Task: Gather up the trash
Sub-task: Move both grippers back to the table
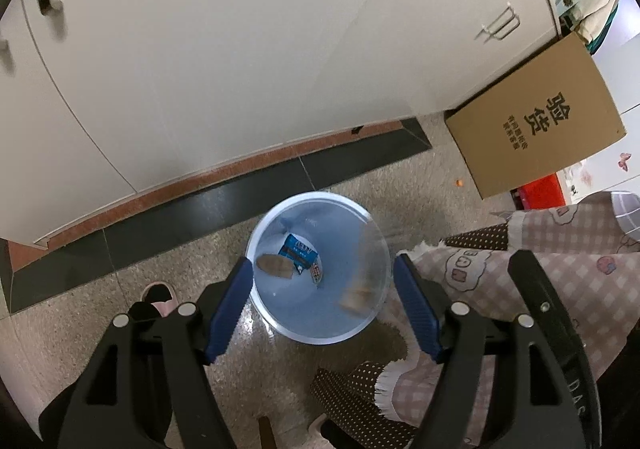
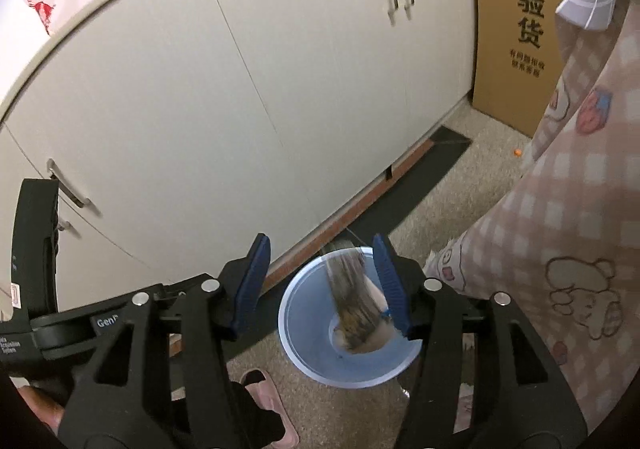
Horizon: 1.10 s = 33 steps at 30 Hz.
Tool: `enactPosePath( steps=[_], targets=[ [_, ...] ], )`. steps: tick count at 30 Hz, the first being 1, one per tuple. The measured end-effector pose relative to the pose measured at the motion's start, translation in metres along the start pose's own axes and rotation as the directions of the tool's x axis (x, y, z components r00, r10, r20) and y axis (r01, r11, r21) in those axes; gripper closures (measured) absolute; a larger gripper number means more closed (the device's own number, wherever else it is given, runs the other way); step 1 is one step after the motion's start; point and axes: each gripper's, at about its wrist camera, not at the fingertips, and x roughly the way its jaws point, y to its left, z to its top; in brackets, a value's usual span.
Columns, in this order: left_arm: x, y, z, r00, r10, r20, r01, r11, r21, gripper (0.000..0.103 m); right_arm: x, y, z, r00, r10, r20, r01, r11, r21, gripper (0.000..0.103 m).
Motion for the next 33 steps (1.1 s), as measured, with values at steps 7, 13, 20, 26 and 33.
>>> enactPosePath(
  steps=[7,13,20,26,33],
  targets=[
    [-0.058,-0.014,-0.002,0.993,-0.043,0.110,0.043,0.999,-0.002,0.032,-0.044,0.016,0.012,0.999,0.002,0.044,-0.001,1.000,-0.027,0.050],
    [-0.135,-0.034,-0.008,0.964,-0.100,0.247,0.093,0.995,0.040,0.032,-0.112,0.031,0.032,0.987,0.059,0.149,-0.055,0.998,-0.029,0.050],
    [-0.224,-0.072,-0.030,0.900,-0.185,0.394,0.145,0.981,0.129,0.027,-0.212,0.037,0.047,0.947,0.117,0.300,-0.114,0.993,-0.025,0.047],
    [-0.254,-0.134,-0.067,0.886,-0.268,0.378,0.176,0.949,0.261,0.026,-0.290,-0.005,0.045,0.916,0.046,0.398,-0.066,0.997,0.037,0.043],
    [-0.237,-0.225,-0.122,0.903,-0.365,0.229,0.246,0.873,0.421,0.026,-0.356,-0.094,0.021,0.883,-0.150,0.446,0.062,0.977,0.205,0.036]
  ],
)
